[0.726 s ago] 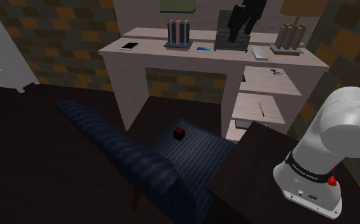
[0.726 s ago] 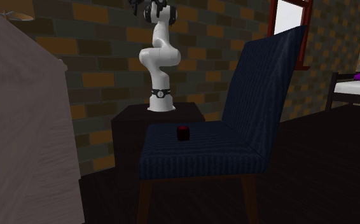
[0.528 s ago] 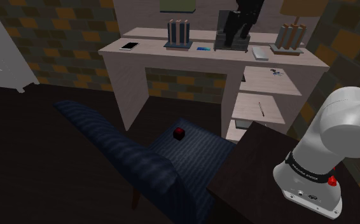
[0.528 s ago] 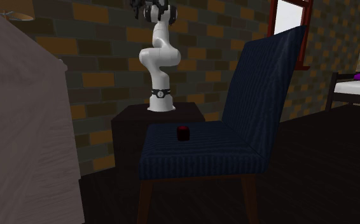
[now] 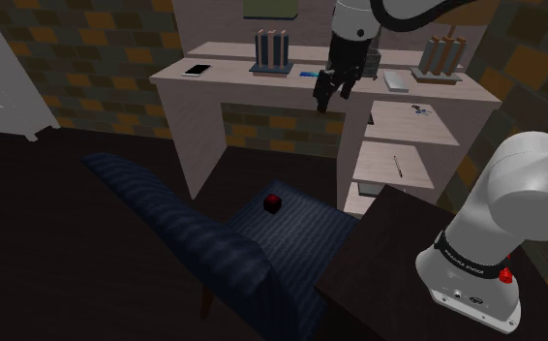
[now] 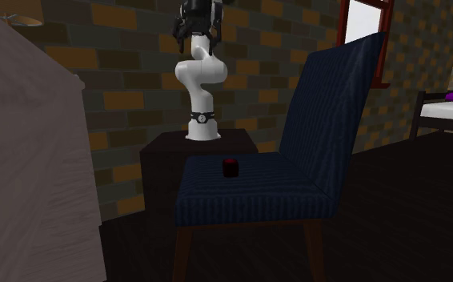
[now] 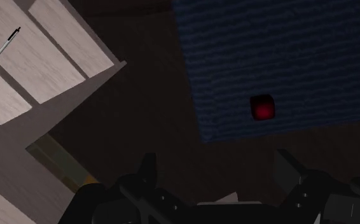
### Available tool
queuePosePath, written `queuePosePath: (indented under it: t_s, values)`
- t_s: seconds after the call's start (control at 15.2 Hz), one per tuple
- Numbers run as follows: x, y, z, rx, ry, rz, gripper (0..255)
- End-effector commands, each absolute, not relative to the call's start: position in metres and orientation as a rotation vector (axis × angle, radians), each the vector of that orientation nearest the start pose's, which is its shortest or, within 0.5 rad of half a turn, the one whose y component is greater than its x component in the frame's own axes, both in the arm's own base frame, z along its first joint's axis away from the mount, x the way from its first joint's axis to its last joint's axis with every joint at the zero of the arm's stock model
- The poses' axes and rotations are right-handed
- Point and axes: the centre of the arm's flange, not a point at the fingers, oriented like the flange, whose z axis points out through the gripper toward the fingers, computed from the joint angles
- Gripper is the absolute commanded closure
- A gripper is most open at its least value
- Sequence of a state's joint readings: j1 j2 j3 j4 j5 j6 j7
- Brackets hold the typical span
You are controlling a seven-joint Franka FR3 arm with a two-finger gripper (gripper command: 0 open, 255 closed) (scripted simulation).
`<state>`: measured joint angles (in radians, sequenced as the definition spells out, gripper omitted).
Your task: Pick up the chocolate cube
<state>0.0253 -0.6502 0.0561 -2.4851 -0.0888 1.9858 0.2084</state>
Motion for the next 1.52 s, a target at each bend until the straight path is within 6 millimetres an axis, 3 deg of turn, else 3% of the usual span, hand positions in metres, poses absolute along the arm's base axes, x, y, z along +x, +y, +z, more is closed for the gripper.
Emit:
queuePosePath:
  t_s: [0.0,1.45]
  values:
    - [0.377,0.033,0.499,-3.219,0.172,-0.26,0]
    - [0.466,0.123,0.238,-3.197,0.169,-0.162,0]
